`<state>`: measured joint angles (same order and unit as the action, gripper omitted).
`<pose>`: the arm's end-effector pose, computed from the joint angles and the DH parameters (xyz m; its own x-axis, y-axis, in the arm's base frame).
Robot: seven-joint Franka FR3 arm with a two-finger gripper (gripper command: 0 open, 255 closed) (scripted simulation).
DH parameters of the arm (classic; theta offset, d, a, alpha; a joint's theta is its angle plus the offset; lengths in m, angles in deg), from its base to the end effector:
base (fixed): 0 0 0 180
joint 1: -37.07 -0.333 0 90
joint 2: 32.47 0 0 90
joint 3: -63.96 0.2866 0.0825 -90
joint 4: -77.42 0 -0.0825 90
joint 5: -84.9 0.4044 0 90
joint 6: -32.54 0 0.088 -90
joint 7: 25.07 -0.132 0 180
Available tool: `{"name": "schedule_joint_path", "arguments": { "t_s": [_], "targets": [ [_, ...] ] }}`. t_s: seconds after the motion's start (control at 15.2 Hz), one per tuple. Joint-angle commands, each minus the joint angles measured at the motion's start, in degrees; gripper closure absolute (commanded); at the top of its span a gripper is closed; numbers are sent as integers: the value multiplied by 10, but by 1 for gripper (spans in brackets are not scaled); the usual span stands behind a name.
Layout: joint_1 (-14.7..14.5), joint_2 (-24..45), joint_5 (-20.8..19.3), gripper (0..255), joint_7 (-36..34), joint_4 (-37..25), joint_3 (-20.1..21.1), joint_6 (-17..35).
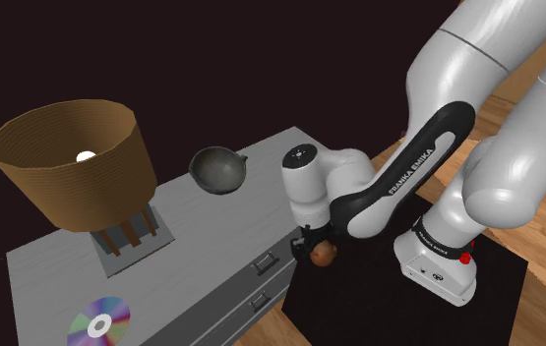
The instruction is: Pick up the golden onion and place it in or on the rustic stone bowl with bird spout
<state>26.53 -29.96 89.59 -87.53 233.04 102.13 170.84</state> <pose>0.2335 0.2771 0.1207 0.9242 -0.3220 -0.2055 -0.2632 -0.9267 0.2683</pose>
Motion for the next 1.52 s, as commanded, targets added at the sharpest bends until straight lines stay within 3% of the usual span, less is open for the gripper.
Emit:
{"name": "schedule_joint_path", "arguments": {
  "t_s": [0.0,0.33,0.4,0.99,1.45],
  "targets": [
    [0,3,-2,0,-2,2,0,5],
    [0,3,-2,0,-2,2,0,5],
    [0,3,-2,255,-2,2,0,5],
    [0,3,-2,255,-2,2,0,5],
    [-7,-80,63,255,44,-1,5,-69]
  ]
}}
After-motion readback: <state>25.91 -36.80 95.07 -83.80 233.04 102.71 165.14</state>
